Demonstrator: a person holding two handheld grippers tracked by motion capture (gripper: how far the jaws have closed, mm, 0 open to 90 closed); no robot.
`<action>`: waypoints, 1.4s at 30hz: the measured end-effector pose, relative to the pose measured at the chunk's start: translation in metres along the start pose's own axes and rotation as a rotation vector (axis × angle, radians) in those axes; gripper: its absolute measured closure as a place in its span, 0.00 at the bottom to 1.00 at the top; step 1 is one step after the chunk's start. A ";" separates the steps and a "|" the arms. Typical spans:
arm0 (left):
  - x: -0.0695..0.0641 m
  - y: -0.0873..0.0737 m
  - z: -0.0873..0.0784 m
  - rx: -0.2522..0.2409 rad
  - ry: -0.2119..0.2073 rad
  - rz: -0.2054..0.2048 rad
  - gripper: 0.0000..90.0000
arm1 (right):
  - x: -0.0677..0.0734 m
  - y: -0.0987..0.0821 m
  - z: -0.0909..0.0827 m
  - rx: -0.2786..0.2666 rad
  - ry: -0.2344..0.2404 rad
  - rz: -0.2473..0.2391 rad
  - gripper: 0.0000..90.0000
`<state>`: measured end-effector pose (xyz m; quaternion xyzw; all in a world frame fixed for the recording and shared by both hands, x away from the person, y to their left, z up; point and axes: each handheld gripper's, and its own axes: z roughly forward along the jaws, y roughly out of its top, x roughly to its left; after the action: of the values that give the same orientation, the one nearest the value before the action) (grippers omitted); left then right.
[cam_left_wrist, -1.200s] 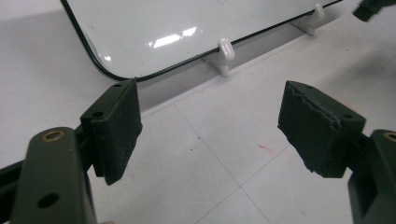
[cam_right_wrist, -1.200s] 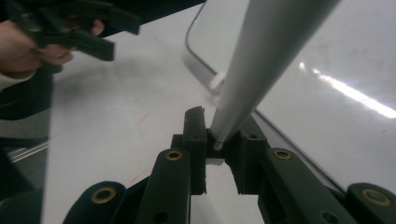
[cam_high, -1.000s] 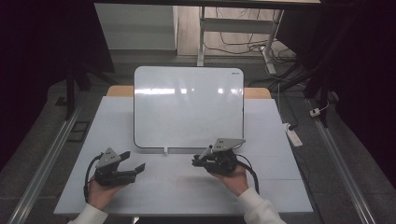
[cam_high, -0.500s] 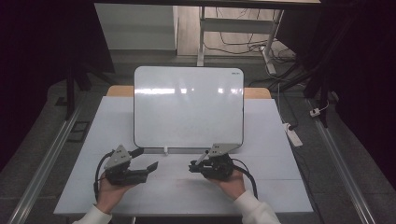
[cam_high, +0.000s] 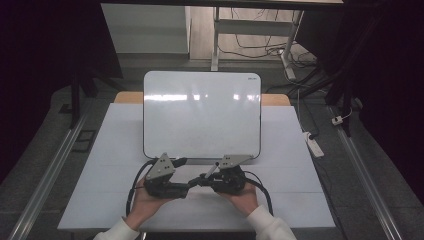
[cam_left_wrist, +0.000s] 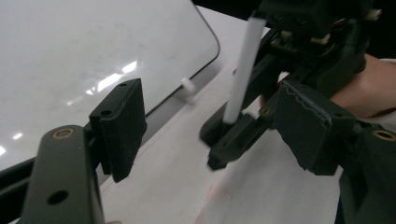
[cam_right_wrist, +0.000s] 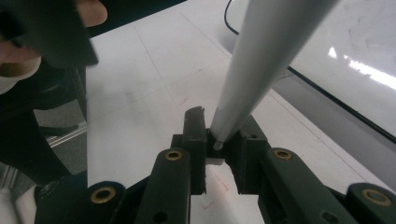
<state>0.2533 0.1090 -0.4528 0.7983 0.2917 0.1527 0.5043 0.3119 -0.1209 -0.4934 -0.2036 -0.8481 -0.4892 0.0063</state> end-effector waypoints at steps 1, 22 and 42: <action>-0.002 0.002 0.003 0.003 -0.006 0.007 0.30 | 0.000 0.000 0.000 0.001 -0.001 0.001 0.86; -0.006 0.008 0.033 0.029 -0.076 0.045 0.88 | 0.004 -0.001 0.008 0.011 0.022 0.028 0.86; 0.022 0.002 0.000 -0.055 -0.004 -0.022 0.91 | 0.003 -0.012 -0.034 -0.125 -0.109 -0.019 0.53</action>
<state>0.2714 0.1217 -0.4520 0.7811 0.2955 0.1534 0.5282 0.2987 -0.1535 -0.4846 -0.2219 -0.8168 -0.5295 -0.0571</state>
